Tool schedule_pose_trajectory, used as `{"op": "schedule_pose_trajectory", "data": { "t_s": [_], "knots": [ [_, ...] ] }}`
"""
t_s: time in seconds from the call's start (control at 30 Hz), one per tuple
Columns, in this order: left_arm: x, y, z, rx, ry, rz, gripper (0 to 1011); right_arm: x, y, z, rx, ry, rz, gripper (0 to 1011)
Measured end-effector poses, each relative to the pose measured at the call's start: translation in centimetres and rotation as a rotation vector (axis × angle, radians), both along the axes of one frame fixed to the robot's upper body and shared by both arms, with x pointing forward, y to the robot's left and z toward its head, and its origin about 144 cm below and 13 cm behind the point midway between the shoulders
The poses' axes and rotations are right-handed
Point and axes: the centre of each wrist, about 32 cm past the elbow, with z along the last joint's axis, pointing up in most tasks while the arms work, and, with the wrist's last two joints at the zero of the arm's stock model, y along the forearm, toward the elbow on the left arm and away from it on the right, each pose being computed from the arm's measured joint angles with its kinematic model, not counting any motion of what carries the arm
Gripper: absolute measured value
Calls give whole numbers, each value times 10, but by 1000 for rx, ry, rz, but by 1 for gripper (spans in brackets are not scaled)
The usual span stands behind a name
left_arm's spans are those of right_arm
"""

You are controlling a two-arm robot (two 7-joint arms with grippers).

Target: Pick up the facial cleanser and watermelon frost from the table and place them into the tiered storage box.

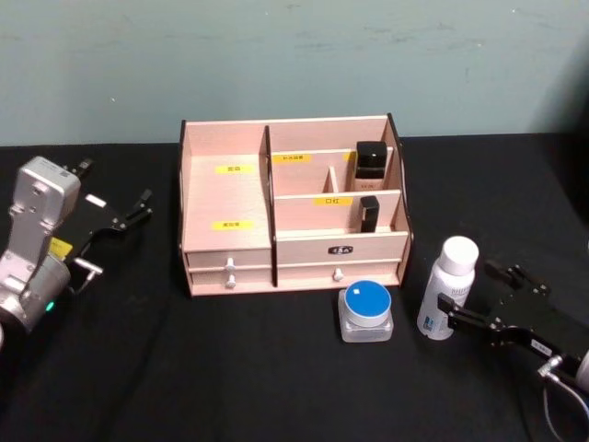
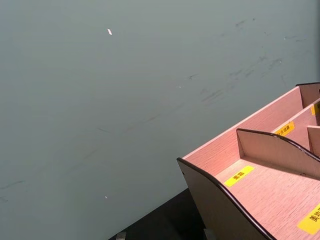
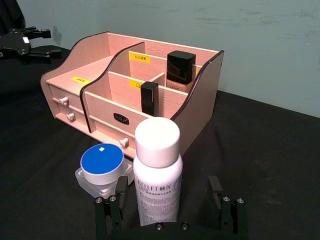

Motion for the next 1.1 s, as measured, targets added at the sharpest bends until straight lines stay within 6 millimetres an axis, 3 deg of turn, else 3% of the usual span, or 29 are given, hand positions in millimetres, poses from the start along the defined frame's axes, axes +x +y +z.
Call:
{"op": "schedule_pose_trajectory", "data": {
  "t_s": [0.43,1.1],
  "knots": [
    [0,0,0,0,0,0,1001,15,7,-6,3,-6,11,1002],
    [0,0,0,0,0,0,1001,19,12,-9,-3,-29,20,1002]
  ]
}}
